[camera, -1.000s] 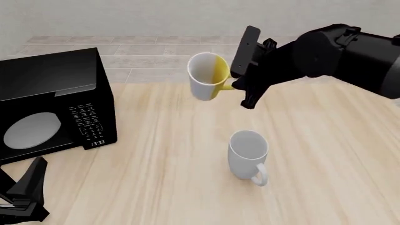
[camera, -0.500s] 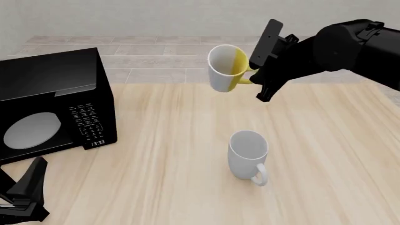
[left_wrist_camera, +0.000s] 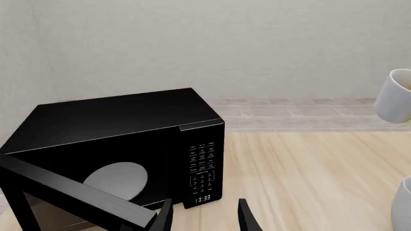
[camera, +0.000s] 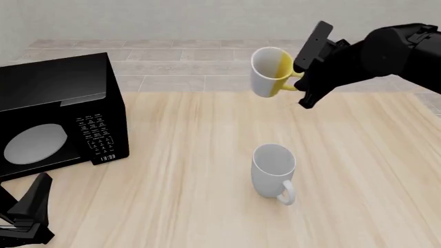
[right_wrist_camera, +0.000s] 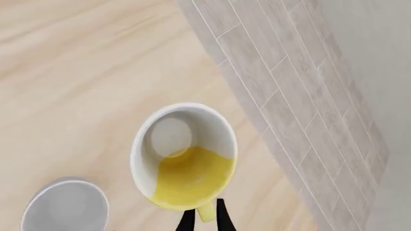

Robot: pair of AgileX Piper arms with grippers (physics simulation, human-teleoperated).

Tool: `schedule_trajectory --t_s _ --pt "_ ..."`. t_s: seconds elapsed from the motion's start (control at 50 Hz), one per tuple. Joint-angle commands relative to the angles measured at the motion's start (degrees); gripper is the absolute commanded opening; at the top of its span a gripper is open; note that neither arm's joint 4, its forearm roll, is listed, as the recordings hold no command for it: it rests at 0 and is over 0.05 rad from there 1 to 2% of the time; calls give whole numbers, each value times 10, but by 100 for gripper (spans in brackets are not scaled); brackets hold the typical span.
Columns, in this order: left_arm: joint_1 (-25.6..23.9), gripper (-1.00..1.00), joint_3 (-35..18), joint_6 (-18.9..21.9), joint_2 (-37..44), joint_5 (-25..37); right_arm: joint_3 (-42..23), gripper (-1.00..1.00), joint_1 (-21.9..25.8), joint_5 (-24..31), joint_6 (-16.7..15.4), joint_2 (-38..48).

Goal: Put the yellow and white mug to the front of the white mug.

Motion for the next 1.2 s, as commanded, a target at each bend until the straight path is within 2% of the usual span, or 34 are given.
schedule_trajectory --t_s 0.02,0.56,1.2 --pt "3 100 0 0 -1 1 1 -100 -25 -2 13 2" --pt "3 100 0 0 -1 1 9 -100 -36 -35 26 44" --pt "3 100 0 0 -1 1 -13 -100 -51 -73 35 139"
